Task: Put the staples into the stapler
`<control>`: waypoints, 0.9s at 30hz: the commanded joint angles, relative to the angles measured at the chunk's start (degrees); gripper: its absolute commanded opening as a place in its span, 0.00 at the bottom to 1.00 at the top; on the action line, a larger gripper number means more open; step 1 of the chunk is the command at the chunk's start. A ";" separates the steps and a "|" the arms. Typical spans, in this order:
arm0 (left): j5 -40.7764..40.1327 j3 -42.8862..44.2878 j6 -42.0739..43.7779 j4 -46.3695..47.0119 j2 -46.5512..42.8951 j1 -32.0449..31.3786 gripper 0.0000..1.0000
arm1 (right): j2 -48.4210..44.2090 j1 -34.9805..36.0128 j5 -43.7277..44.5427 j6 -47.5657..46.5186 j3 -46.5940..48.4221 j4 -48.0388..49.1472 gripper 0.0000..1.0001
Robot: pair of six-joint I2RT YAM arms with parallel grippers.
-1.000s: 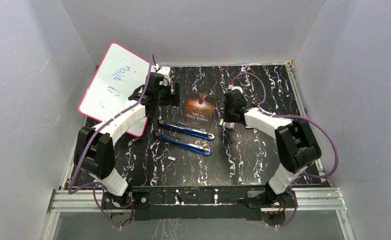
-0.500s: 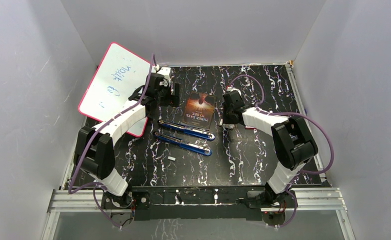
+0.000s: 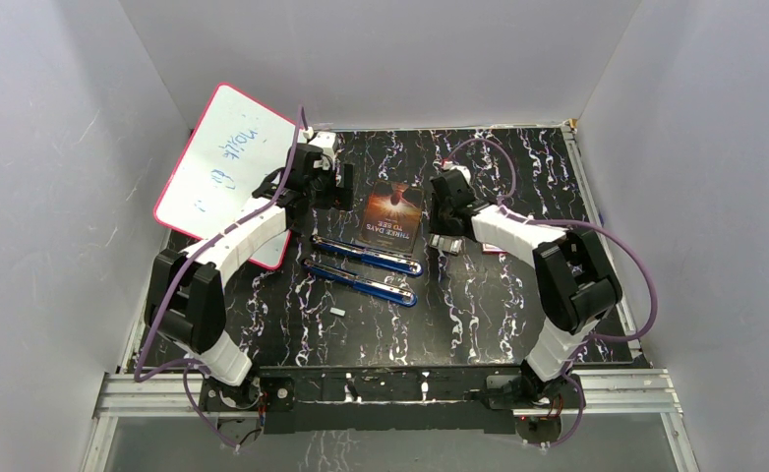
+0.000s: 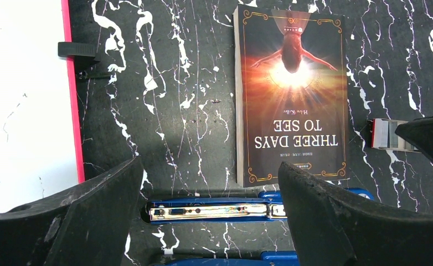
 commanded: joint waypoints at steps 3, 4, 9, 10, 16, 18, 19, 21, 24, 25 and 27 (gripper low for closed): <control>0.16 -0.45 0.53 0.70 -3.53 -0.29 0.91 | 3.02 2.07 4.22 3.09 3.13 -2.23 0.37; 0.16 -0.45 0.53 0.67 -3.55 -0.29 0.91 | 3.32 2.26 4.80 3.22 3.34 -2.53 0.37; 0.15 -0.54 0.58 0.69 -3.85 -0.29 0.91 | 4.21 2.96 8.29 3.54 4.53 -4.78 0.37; 0.16 -0.55 0.57 0.64 -3.89 -0.34 0.91 | 4.40 2.94 8.66 3.54 4.67 -5.14 0.37; 0.33 -0.63 0.53 0.69 -3.83 -0.36 0.91 | 5.19 3.25 8.10 3.30 5.09 -5.35 0.38; 0.33 -0.63 0.57 0.69 -3.82 -0.38 0.92 | 5.47 3.39 7.51 3.13 5.22 -4.97 0.38; 0.33 -0.63 0.56 0.69 -3.88 -0.38 0.91 | 5.57 3.58 7.33 3.04 5.35 -4.90 0.38; 0.34 -0.70 0.61 0.69 -3.93 -0.38 0.91 | 5.96 3.65 7.19 2.94 5.81 -4.96 0.38; 0.24 -0.71 0.58 0.69 -3.95 -0.38 0.92 | 6.29 3.75 7.18 2.84 6.11 -5.12 0.38; 0.24 -0.71 0.68 0.69 -3.99 -0.38 0.91 | 6.45 3.83 7.20 2.84 6.15 -5.15 0.38; 0.24 -0.71 0.70 0.69 -4.02 -0.38 0.92 | 6.68 3.84 7.36 2.75 6.31 -5.19 0.38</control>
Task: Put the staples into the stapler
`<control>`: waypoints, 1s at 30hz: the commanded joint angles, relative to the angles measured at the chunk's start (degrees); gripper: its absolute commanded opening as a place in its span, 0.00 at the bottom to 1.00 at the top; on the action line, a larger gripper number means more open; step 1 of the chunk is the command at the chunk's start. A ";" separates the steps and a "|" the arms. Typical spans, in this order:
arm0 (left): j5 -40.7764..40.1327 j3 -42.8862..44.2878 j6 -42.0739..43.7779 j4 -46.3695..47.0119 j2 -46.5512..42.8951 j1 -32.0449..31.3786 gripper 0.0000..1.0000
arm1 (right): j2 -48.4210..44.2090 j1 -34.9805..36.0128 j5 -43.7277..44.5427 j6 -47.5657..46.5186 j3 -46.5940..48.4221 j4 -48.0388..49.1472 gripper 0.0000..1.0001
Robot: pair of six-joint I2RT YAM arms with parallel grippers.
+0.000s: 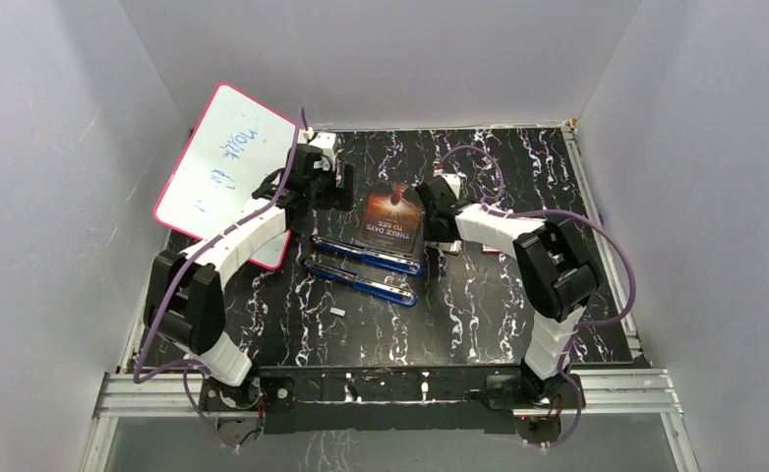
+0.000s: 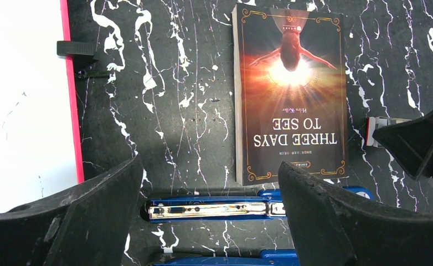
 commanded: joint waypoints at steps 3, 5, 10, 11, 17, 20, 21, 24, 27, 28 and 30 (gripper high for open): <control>0.19 -0.41 0.77 0.69 -3.70 -0.28 0.92 | 0.64 0.45 0.92 -0.20 2.66 -0.56 0.38; 0.20 -0.41 0.83 0.62 -3.71 -0.29 0.92 | 0.81 0.47 1.22 -0.22 2.90 -0.98 0.37; 0.24 -0.41 0.85 0.60 -3.77 -0.30 0.92 | 0.82 0.51 2.37 -0.27 3.08 -1.97 0.36; 0.24 -0.41 0.86 0.60 -3.77 -0.34 0.92 | 0.75 0.55 2.56 -0.28 3.03 -2.09 0.36; 0.50 -0.47 0.85 0.60 -3.67 -0.30 0.92 | -0.65 0.67 2.42 -0.29 1.99 -1.45 0.36; 0.59 -0.52 0.83 0.69 -3.76 -0.29 0.92 | -1.61 0.69 2.27 -0.29 1.50 -0.80 0.36; 0.59 -0.56 0.85 0.69 -3.78 -0.29 0.92 | -1.66 0.71 2.39 -0.36 1.52 -0.81 0.36; 0.59 -0.59 0.86 0.69 -3.83 -0.30 0.92 | -1.38 0.71 2.74 -0.61 1.79 -1.23 0.36; 0.59 -0.65 0.86 0.69 -3.85 -0.30 0.92 | -0.87 0.68 2.88 -0.64 1.84 -1.67 0.35; 0.60 -0.65 0.93 0.69 -3.85 -0.31 0.92 | -0.75 0.73 2.96 -0.64 1.84 -1.76 0.35; 0.61 -0.68 0.94 0.69 -3.85 -0.35 0.92 | -0.52 0.76 3.05 -0.56 1.71 -1.89 0.34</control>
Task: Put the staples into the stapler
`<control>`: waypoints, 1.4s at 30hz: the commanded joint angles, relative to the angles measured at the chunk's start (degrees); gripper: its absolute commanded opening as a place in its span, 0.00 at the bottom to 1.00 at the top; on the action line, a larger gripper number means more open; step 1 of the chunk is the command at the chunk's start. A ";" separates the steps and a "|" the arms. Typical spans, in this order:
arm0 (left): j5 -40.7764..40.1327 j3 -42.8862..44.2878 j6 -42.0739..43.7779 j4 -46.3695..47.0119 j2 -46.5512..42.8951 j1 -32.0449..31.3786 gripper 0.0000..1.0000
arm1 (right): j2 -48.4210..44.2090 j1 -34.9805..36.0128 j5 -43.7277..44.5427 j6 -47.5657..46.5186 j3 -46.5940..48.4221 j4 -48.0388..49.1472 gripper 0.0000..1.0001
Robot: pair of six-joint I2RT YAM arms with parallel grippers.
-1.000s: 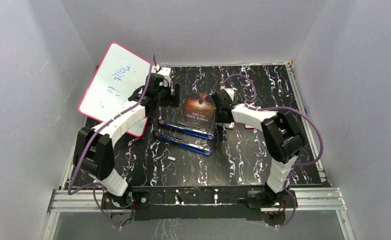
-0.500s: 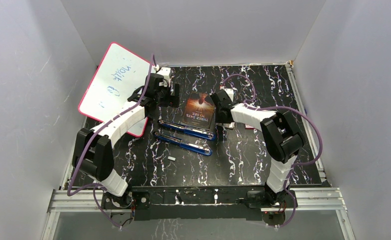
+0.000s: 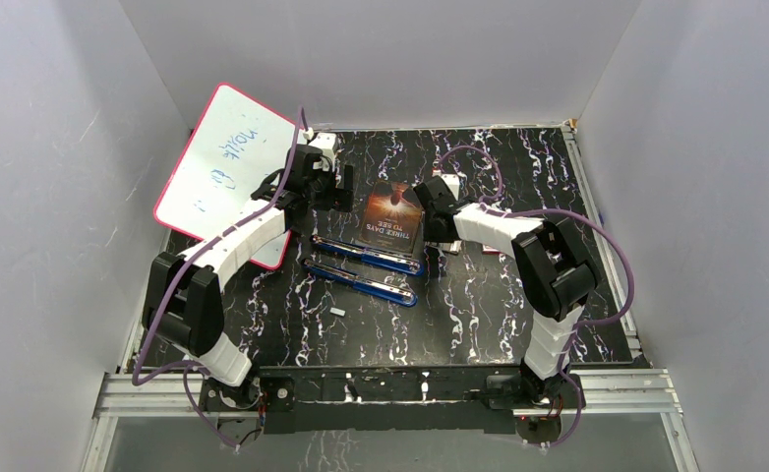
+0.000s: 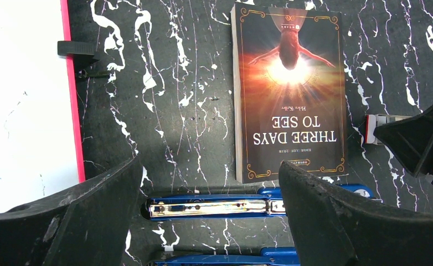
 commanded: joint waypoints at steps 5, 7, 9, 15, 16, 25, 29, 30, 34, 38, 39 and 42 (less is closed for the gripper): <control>0.57 -0.23 0.55 0.71 -3.16 -0.29 0.92 | -0.51 0.44 1.96 -0.41 1.07 -1.07 0.34; 0.57 -0.26 0.64 0.71 -3.18 -0.27 0.92 | -0.01 0.45 1.93 -0.56 1.46 -1.50 0.34; 0.57 -0.24 0.64 0.71 -3.24 -0.27 0.93 | 0.35 0.49 1.84 -0.64 1.64 -1.73 0.34; 0.57 -0.32 0.70 0.68 -3.34 -0.27 0.93 | 1.05 0.50 1.26 -0.66 1.71 -1.86 0.35; 0.52 -0.32 0.71 0.66 -3.39 -0.27 0.93 | 1.03 0.48 0.96 -0.70 1.69 -1.82 0.36; 0.49 -0.33 0.81 0.71 -3.43 -0.27 0.93 | -0.28 0.57 0.78 -0.84 1.53 -1.18 0.37; 0.58 -0.34 0.81 0.70 -3.48 -0.23 0.93 | -0.62 0.51 0.87 -0.99 1.65 -1.05 0.37; 0.57 -0.37 0.81 0.71 -3.41 -0.27 0.93 | -0.45 0.58 0.93 -1.01 1.72 -1.15 0.37; 0.57 -0.32 0.78 0.71 -3.48 -0.27 0.93 | 0.31 0.56 0.88 -1.01 1.77 -1.39 0.34; 0.66 -0.34 0.80 0.71 -3.40 -0.27 0.93 | 0.64 0.51 0.78 -0.95 1.72 -1.42 0.32; 0.58 -0.32 0.80 0.71 -3.47 -0.23 0.93 | 0.62 0.54 0.78 -0.93 1.70 -1.43 0.31; 0.57 -0.32 0.90 0.75 -3.43 -0.32 0.93 | 0.68 0.48 0.78 -0.97 1.80 -1.38 0.29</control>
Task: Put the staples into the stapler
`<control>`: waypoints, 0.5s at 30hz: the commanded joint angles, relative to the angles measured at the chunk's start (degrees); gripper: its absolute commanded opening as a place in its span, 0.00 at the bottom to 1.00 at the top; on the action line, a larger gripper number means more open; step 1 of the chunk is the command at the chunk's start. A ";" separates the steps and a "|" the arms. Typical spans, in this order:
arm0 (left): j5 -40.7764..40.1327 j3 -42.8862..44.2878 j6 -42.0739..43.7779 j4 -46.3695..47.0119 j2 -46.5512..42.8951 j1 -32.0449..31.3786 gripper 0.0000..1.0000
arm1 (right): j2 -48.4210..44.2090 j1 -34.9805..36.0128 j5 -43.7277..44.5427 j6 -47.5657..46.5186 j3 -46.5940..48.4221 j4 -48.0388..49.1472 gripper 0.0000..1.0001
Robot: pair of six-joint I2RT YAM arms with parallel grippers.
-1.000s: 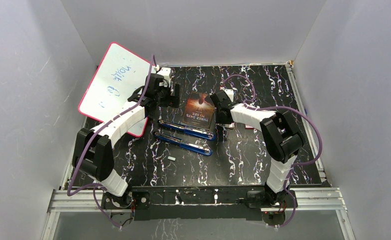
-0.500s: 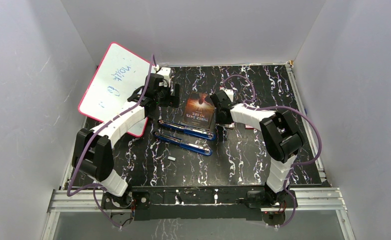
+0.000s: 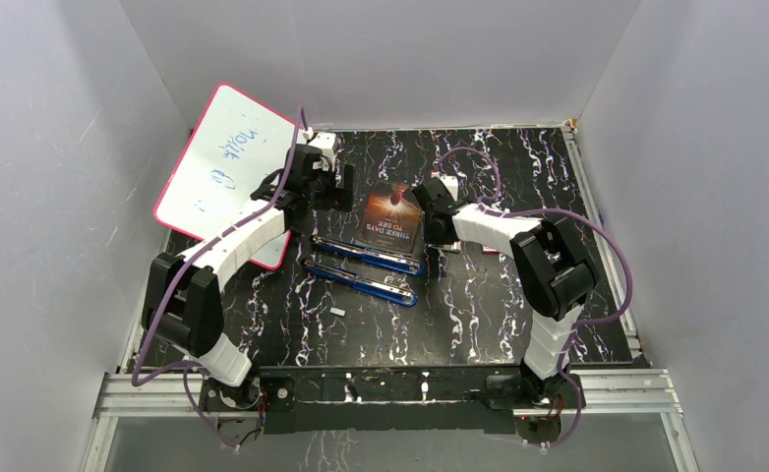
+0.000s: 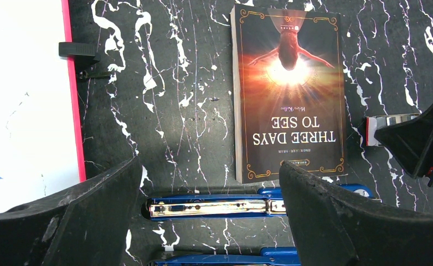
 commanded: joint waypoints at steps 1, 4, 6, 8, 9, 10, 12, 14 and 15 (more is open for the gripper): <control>0.57 -0.37 0.86 0.72 -3.20 -0.26 0.93 | 0.21 0.18 0.22 -0.12 1.82 -0.35 0.28; 0.55 -0.32 0.79 0.71 -3.11 -0.27 0.93 | -0.02 0.20 0.58 -0.23 2.07 -0.63 0.25; 0.65 -0.31 0.86 0.71 -3.04 -0.27 0.93 | -0.50 0.24 0.82 -0.22 1.92 -0.51 0.24; 0.66 -0.32 0.84 0.71 -3.02 -0.25 0.93 | -1.17 0.27 1.07 -0.22 1.90 -0.57 0.23; 0.66 -0.30 0.81 0.71 -2.99 -0.27 0.93 | -1.51 0.14 1.16 -0.22 1.91 -0.57 0.23; 0.66 -0.30 0.85 0.71 -2.98 -0.27 0.93 | -1.83 0.21 1.26 -0.22 1.80 -0.57 0.23; 0.67 -0.30 0.85 0.75 -2.99 -0.28 0.93 | -2.54 0.24 1.27 -0.22 1.81 -0.45 0.22; 0.75 -0.30 0.81 0.77 -2.97 -0.27 0.93 | -3.05 0.24 1.35 -0.38 1.89 -0.44 0.22; 0.67 -0.34 0.85 0.78 -2.99 -0.25 0.93 | -3.27 0.19 1.43 -0.40 1.91 -0.53 0.22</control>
